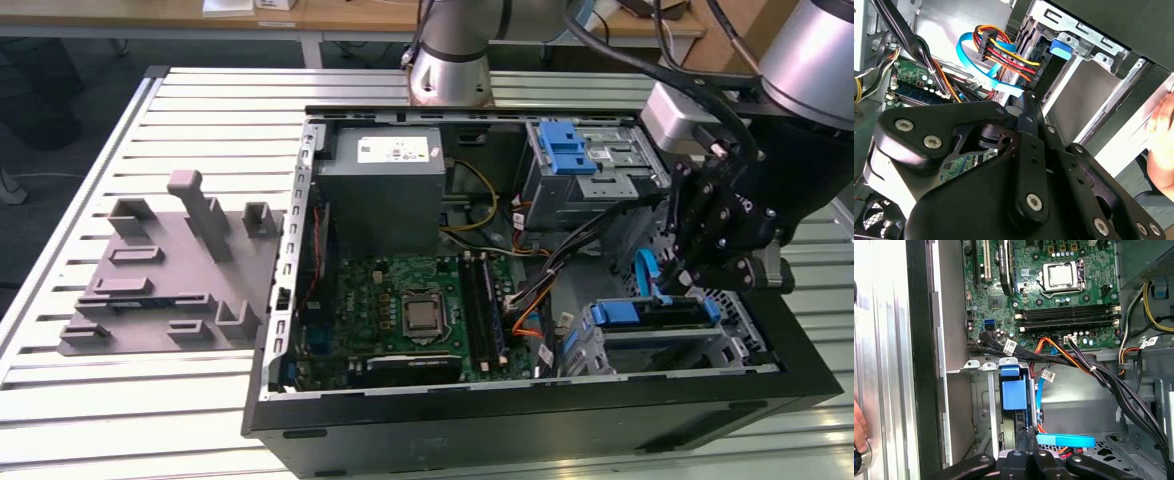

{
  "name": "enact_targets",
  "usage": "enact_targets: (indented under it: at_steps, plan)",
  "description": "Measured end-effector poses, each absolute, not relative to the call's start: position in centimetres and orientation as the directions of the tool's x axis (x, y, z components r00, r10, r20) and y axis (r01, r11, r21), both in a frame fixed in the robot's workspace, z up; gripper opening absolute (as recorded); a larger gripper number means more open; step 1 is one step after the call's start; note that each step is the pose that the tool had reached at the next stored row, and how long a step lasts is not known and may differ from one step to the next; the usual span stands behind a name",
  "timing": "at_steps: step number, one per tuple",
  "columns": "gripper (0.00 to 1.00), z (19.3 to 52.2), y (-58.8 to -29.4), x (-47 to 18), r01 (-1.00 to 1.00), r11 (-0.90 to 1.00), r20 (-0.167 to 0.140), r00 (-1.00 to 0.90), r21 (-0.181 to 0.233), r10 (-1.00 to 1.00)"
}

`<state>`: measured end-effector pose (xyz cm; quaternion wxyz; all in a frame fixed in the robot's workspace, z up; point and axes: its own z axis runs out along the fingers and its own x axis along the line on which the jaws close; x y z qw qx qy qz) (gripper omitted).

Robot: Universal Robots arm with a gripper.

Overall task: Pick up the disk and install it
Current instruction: 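Insert the second disk wire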

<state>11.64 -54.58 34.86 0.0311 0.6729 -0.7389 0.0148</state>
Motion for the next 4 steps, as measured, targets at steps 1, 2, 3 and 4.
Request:
enact_targets:
  at_steps: [1, 2, 3, 4]
  plan:
    - [0.11, 34.87, -54.58, 11.63, -0.995, 0.094, 0.066, -0.092, 0.020, -0.994]
    - [0.11, 34.88, -54.58, 11.64, -0.995, 0.094, 0.066, -0.092, 0.020, -0.994]
    - [0.11, 34.88, -54.58, 11.63, -0.995, 0.094, 0.066, -0.092, 0.020, -0.994]
    - [0.11, 34.89, -54.58, 11.63, -0.995, 0.094, 0.066, -0.092, 0.020, -0.994]
